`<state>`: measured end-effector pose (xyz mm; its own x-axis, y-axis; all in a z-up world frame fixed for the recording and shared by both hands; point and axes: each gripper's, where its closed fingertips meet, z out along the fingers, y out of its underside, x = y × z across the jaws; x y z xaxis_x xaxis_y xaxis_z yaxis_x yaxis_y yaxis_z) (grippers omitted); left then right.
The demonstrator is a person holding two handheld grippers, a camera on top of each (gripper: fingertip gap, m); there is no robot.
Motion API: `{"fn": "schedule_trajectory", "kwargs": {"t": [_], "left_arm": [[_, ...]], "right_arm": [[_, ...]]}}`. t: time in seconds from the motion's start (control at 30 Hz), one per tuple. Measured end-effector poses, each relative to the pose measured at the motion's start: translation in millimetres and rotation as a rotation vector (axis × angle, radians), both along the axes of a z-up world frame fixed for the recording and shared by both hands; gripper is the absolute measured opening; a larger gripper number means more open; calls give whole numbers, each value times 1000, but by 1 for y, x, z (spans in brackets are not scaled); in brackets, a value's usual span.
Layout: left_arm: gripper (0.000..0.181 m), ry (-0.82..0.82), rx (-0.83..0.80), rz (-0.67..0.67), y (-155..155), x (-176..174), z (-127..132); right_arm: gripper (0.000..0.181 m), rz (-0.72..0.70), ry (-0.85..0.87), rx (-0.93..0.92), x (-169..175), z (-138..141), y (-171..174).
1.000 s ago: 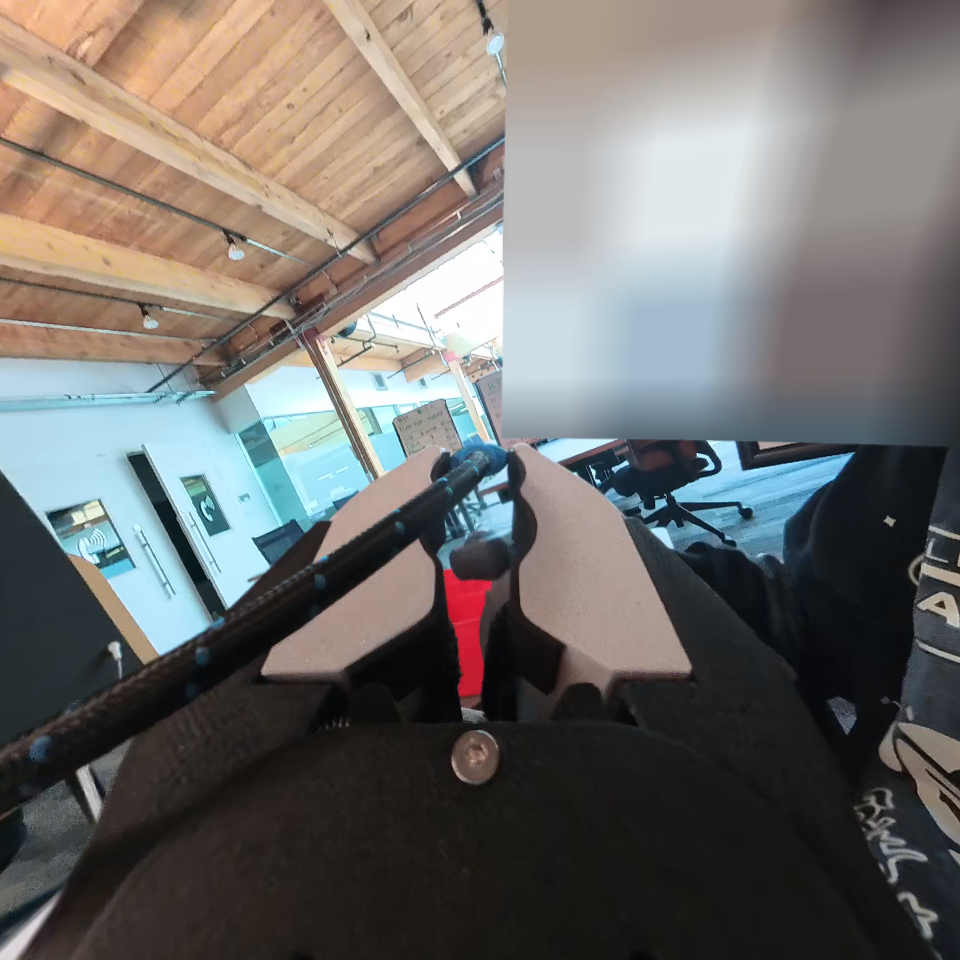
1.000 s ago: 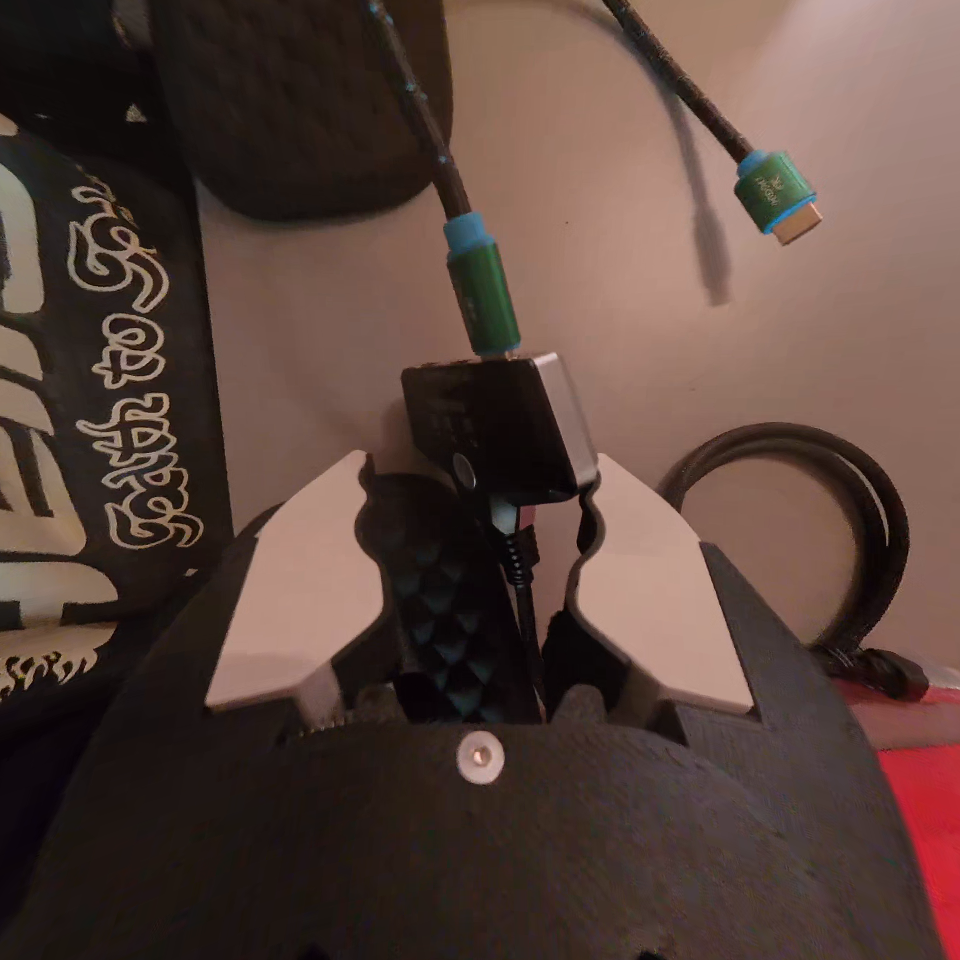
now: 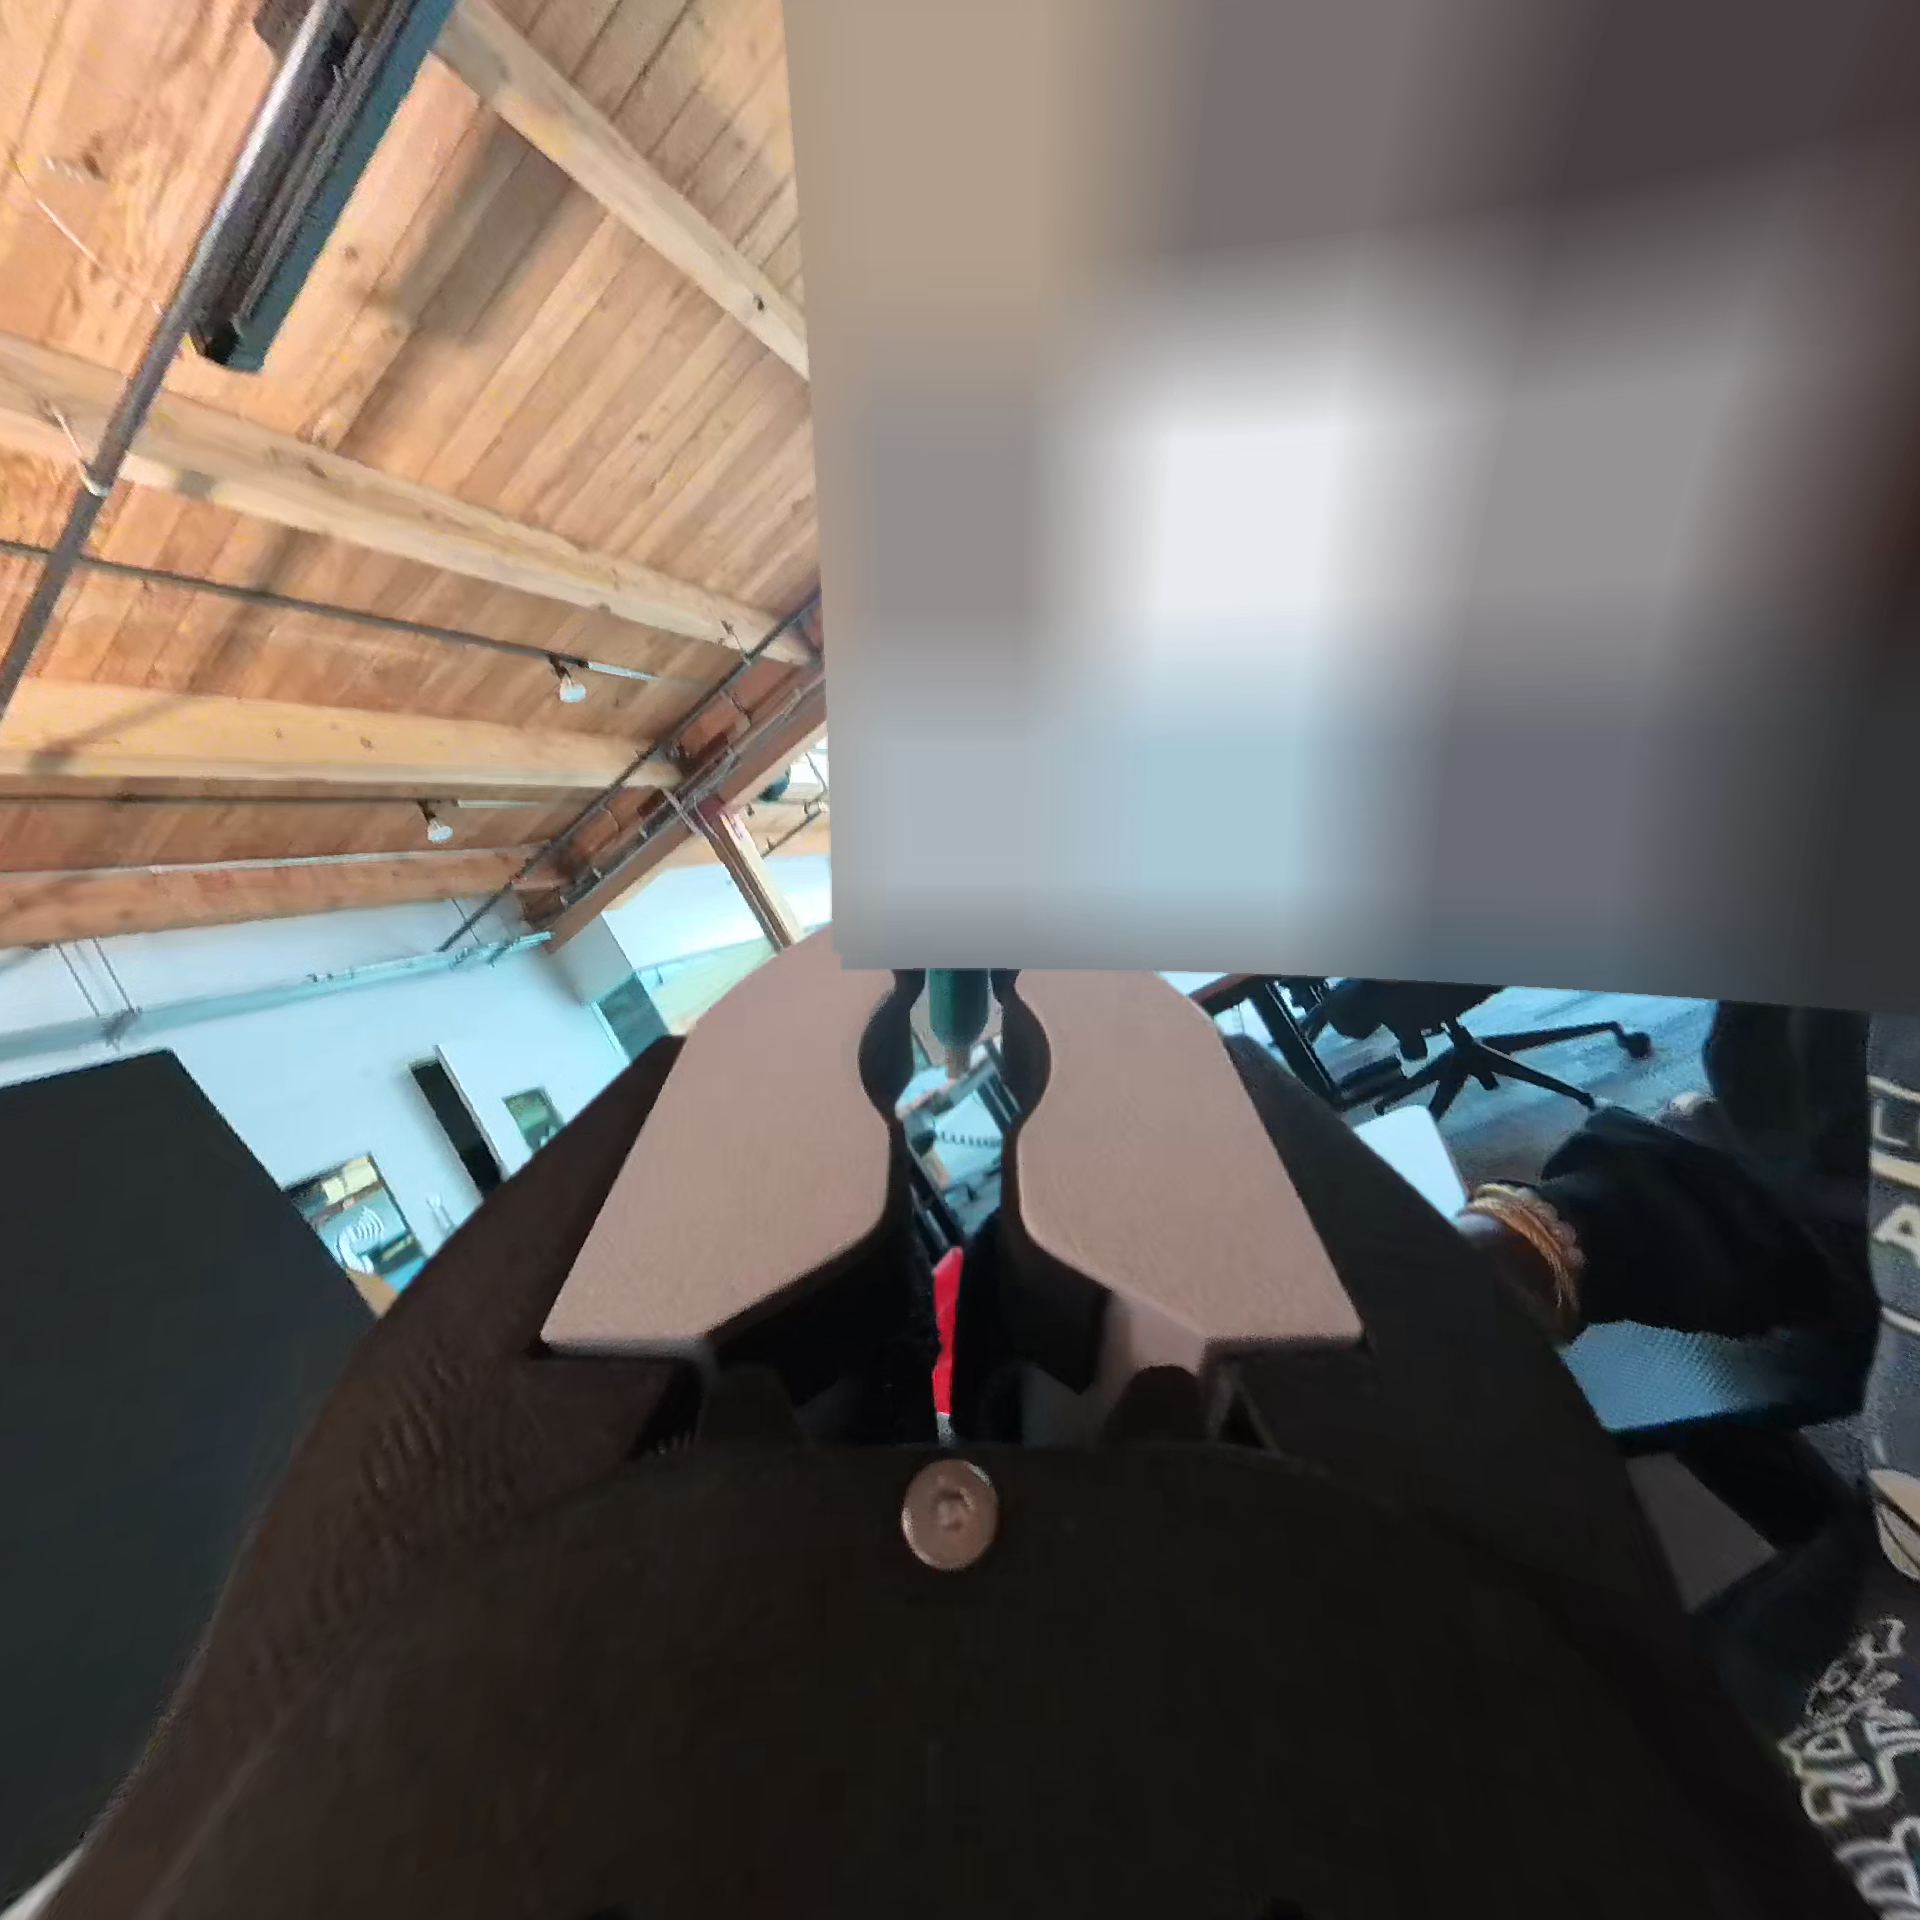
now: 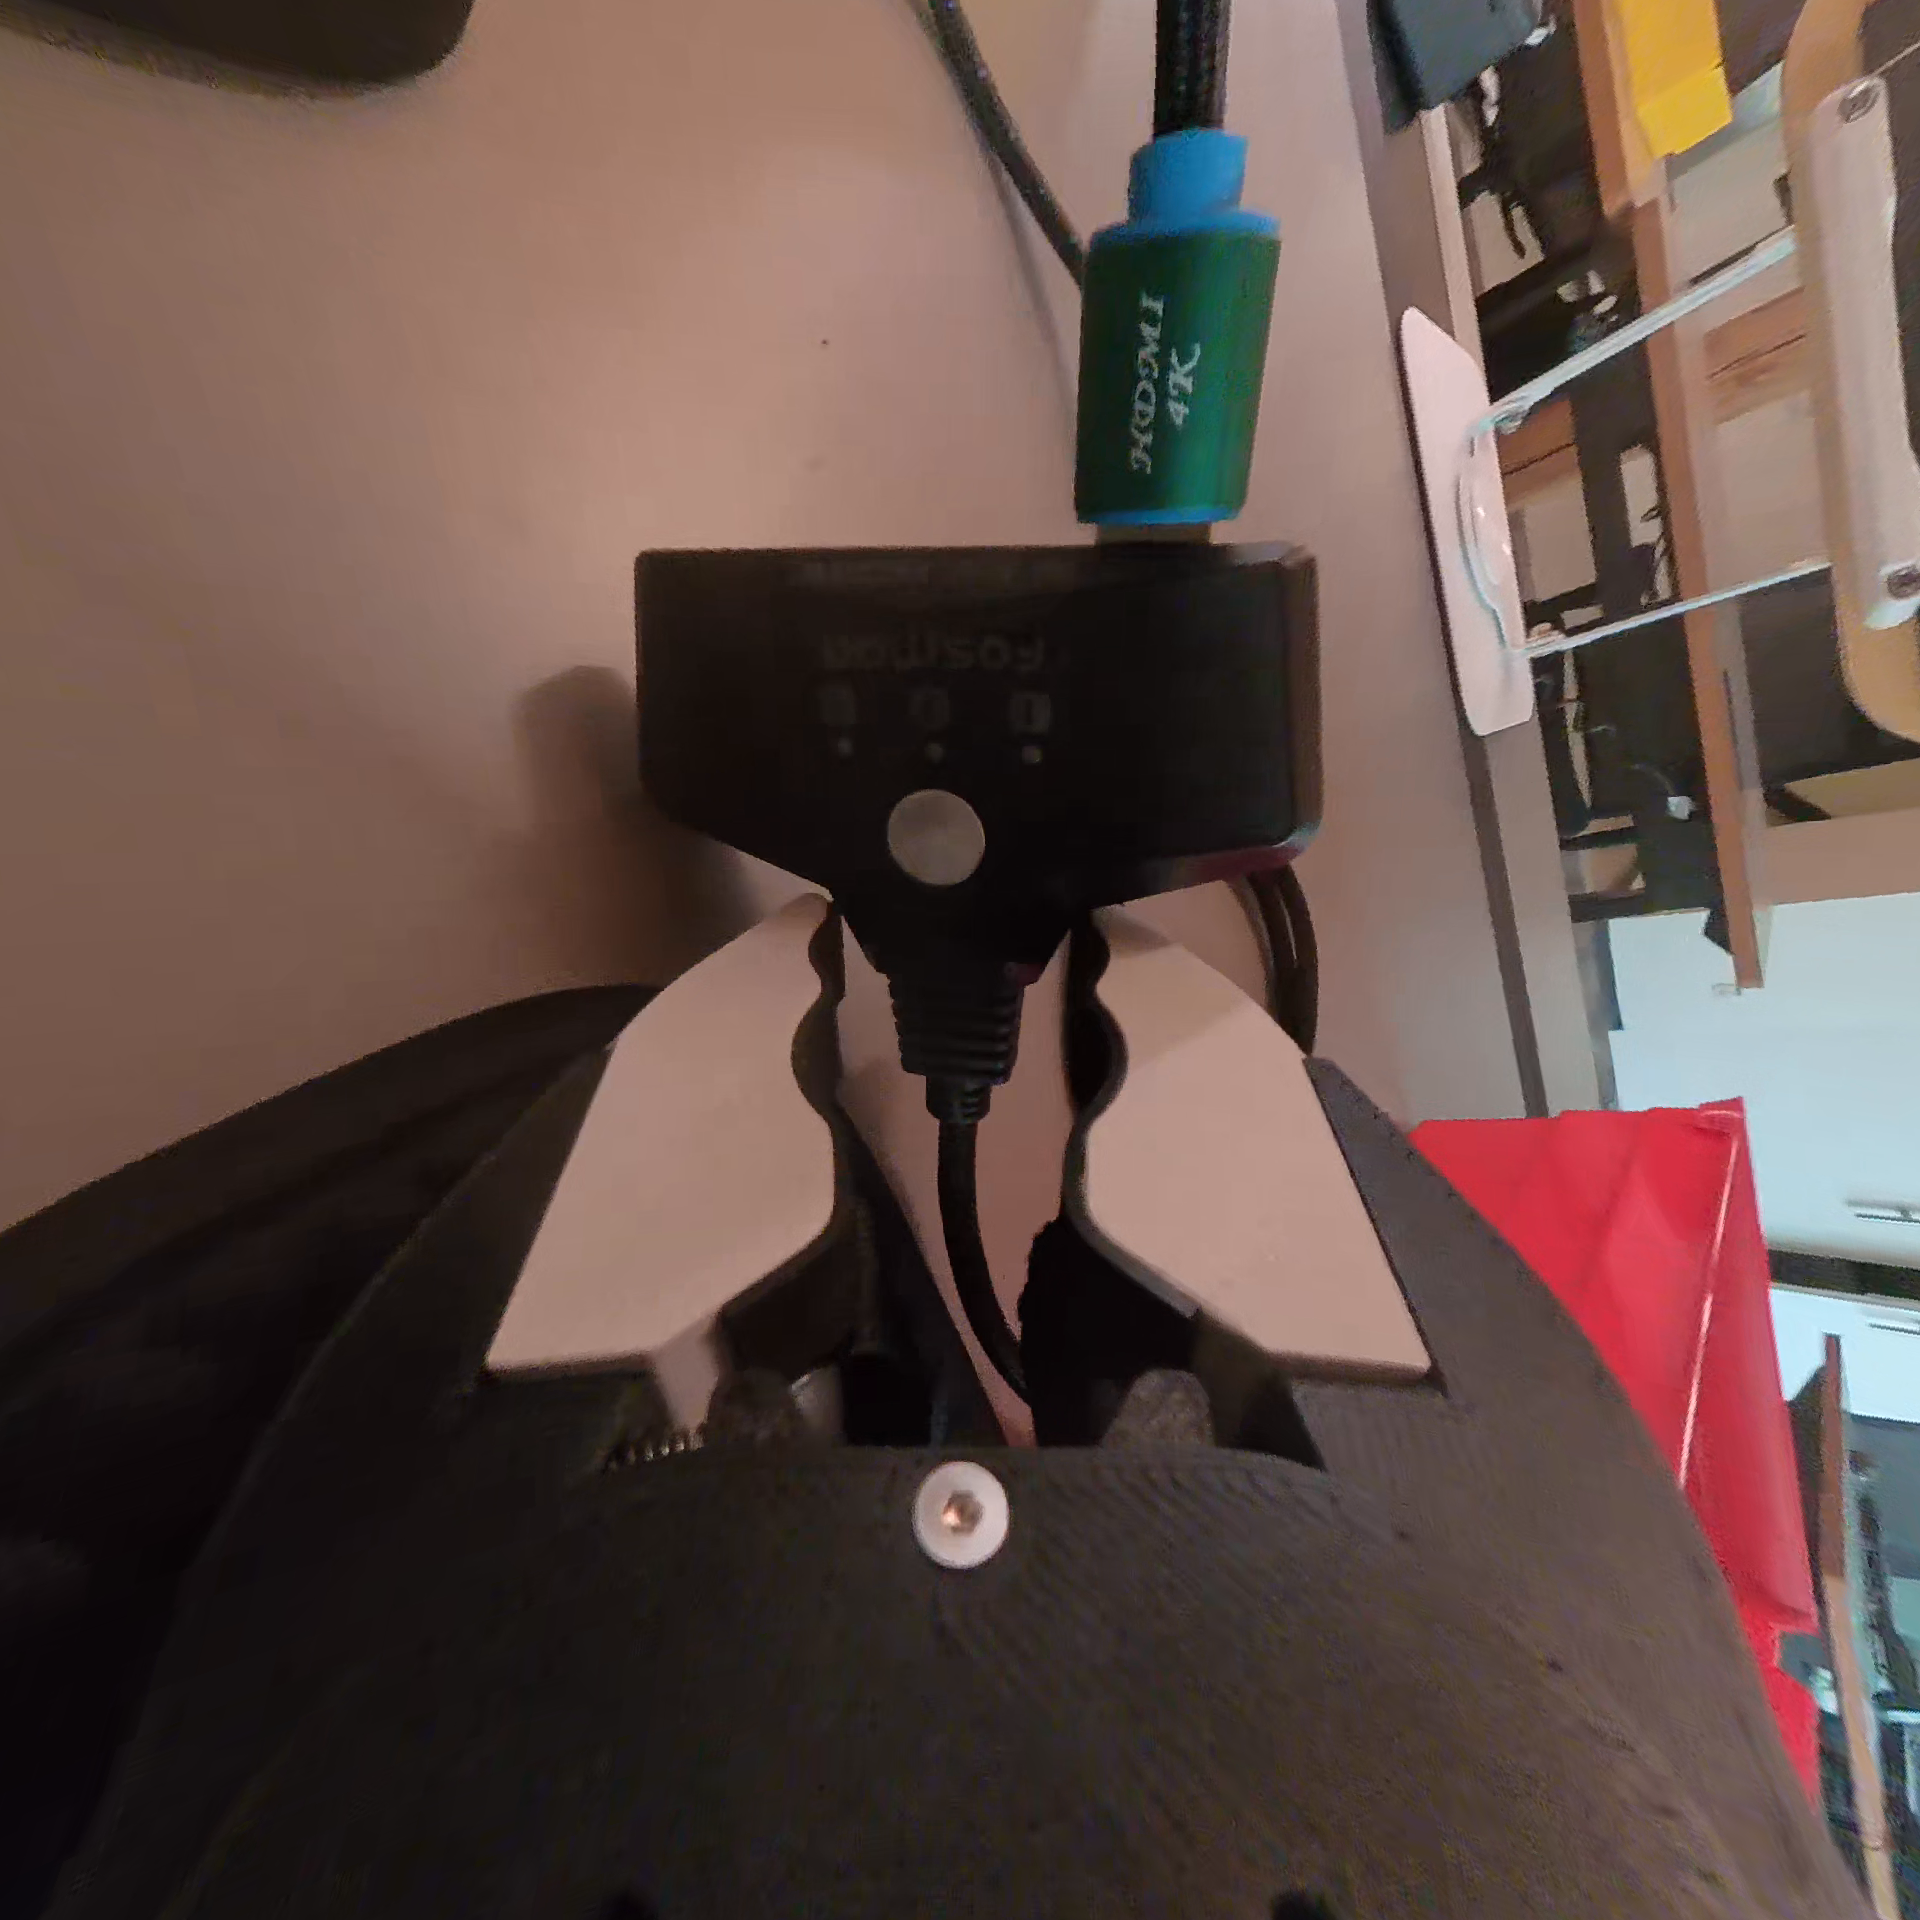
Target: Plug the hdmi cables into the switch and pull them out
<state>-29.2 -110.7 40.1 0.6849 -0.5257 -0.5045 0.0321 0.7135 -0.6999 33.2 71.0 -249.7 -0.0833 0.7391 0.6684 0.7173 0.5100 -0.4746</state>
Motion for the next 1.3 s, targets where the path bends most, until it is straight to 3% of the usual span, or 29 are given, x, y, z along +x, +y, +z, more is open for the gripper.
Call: {"fn": "schedule_trajectory", "kwargs": {"t": [0.07, 0.13, 0.2, 0.3, 0.43, 0.53, 0.67, 0.83, 0.9, 1.1, 1.3], "left_arm": [[11, -19, -38, -22, 9, -4, -4], [10, -65, -79, -83, 17, -9, -7], [10, -117, -104, -135, 23, -14, -9], [11, -164, -125, -207, 28, -10, -10], [11, -178, -152, -331, 26, 13, -15], [10, -178, -193, -414, 26, 31, -21], [11, -157, -260, -442, 35, 46, -35], [10, -142, -317, -449, 46, 51, -45], [10, -134, -355, -447, 50, 52, -47], [7, -171, -466, -512, 54, 57, -50], [40, -128, -640, -606, 56, 59, -61]], "right_arm": [[46, 6, -12, -47, 1, 1, -1], [69, 14, 2, -116, 4, 8, -3], [71, 45, 53, -185, 8, 28, -9], [71, 155, 316, -286, 0, 95, -33], [37, 537, 841, -518, -6, 210, -106], [35, 679, 1012, -586, -6, 246, -132], [35, 737, 1029, -537, -17, 248, -142], [12, 725, 984, -511, -24, 240, -139], [12, 711, 957, -431, -24, 237, -134], [12, 675, 962, -22, -18, 238, -131], [12, 654, 894, 497, -11, 235, -142]]}}
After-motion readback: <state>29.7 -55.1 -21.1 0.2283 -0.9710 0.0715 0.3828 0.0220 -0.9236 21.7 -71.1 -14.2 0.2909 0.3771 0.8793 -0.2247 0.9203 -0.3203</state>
